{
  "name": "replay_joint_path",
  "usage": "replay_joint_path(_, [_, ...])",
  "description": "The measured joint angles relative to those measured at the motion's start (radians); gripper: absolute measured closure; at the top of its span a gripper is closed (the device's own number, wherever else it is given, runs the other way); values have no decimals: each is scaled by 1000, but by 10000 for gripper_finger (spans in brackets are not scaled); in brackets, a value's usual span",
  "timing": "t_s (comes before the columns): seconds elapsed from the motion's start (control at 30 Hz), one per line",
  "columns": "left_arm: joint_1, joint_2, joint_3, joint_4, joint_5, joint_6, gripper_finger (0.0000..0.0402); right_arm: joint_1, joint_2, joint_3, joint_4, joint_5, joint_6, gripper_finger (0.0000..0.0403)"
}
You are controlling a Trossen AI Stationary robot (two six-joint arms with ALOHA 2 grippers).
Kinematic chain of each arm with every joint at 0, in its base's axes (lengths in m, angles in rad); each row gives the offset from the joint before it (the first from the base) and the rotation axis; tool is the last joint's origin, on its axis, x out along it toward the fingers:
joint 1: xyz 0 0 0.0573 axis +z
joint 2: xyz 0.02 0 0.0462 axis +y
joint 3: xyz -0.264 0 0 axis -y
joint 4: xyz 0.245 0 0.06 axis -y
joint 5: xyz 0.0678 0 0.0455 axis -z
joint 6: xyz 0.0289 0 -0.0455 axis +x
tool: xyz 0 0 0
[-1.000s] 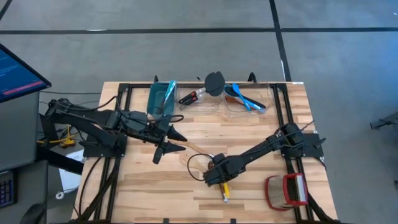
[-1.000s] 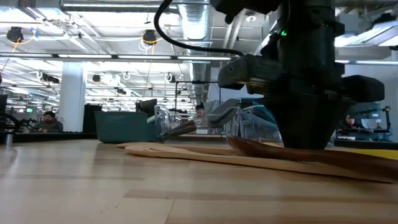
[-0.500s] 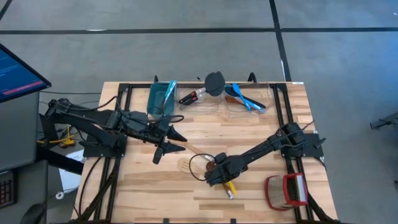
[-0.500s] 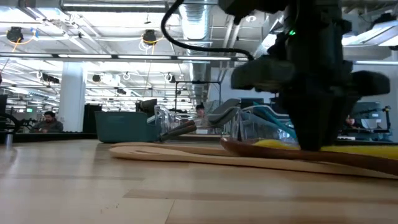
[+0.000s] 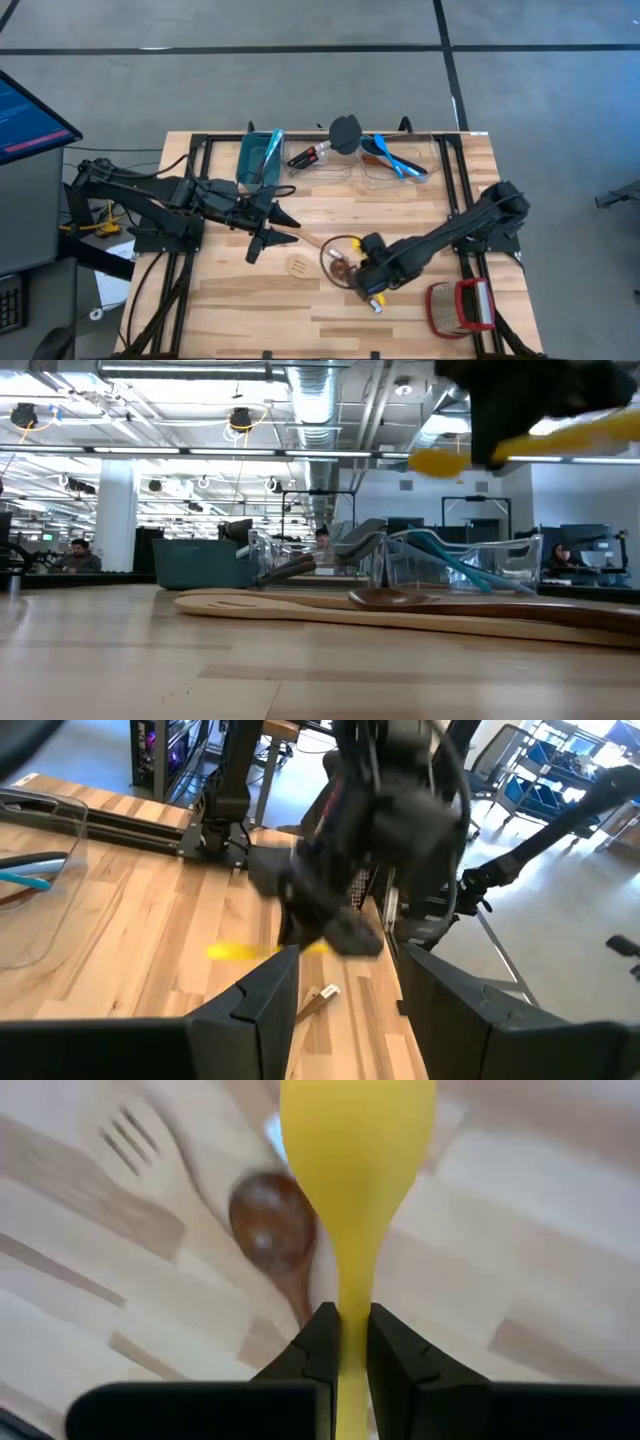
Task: Pick & Place Kitchen Items
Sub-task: Put the yellow serving spoon into the right transparent bin
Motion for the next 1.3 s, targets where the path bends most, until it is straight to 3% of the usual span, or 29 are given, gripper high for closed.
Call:
replay_joint_path(0.33, [0, 0, 0, -4, 0, 0, 243, 11, -160, 20, -87, 247, -24, 381])
replay_joint_path(0.8, [0, 0, 0, -7, 0, 0, 243, -114, -164, 299, -499, 448, -265, 381])
replay_joint_path(1.3, [0, 0, 0, -5, -28, 4, 243, -447, -187, 304, -439, 475, -908, 381])
